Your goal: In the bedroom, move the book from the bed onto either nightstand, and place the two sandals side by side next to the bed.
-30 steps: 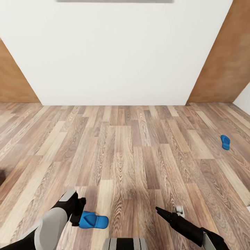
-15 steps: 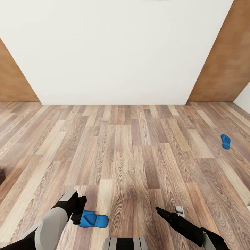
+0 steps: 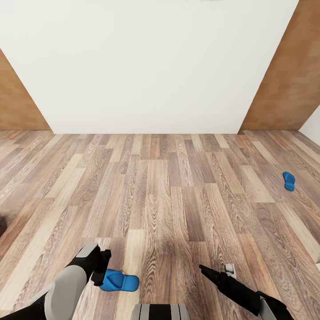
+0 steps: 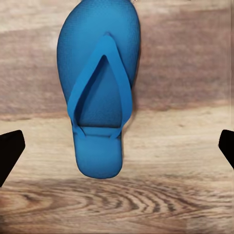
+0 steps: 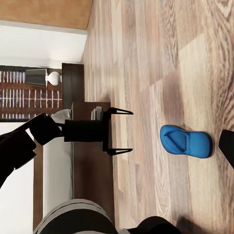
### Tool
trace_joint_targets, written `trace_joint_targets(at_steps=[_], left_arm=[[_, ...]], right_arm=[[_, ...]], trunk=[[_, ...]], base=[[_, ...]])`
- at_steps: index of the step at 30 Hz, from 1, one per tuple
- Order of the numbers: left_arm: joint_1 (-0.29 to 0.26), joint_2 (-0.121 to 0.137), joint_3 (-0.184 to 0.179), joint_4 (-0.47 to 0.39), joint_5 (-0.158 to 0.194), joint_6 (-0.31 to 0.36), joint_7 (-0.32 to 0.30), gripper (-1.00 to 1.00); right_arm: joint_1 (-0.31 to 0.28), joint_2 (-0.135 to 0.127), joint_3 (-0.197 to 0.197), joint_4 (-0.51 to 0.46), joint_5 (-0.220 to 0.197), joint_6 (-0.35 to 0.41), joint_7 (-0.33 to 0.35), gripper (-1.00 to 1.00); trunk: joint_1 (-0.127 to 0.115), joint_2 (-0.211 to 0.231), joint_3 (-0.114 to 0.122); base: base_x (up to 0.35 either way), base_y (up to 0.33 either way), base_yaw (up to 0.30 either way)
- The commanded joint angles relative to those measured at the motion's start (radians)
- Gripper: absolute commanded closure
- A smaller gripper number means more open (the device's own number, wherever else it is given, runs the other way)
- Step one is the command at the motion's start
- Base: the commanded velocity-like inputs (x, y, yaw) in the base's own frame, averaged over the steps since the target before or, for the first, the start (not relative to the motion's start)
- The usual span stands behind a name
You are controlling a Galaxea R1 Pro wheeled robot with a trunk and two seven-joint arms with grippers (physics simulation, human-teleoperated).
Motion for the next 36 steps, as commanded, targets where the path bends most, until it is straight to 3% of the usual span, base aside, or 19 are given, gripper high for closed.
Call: trace_joint_targets(at_steps=[1,3,36], left_arm=[[0.0,0.0,0.001,-0.003,0.003,0.004,0.003,-1.0],[0.0,0.0,0.001,-0.004,0.003,0.004,-0.001,-1.0],[0.0,-0.002,-0.001,-0.002,0.003,0.005,-0.031,-1.0]], right_arm=[[0.0,0.0,0.0,0.0,-0.005,0.009,0.001,-1.0],[0.0,0.0,0.0,0.0,-0.005,0.009,0.002,-1.0],[0.0,-0.003,0.0,0.0,-0.005,0.01,0.003,-1.0]], trunk=[[0.0,0.0,-0.001],[0.0,0.0,-0.001],[0.015,-0.008,-0.128]], base=[[0.0,0.0,0.0],[0.0,0.0,0.0],[0.0,0.0,0.0]])
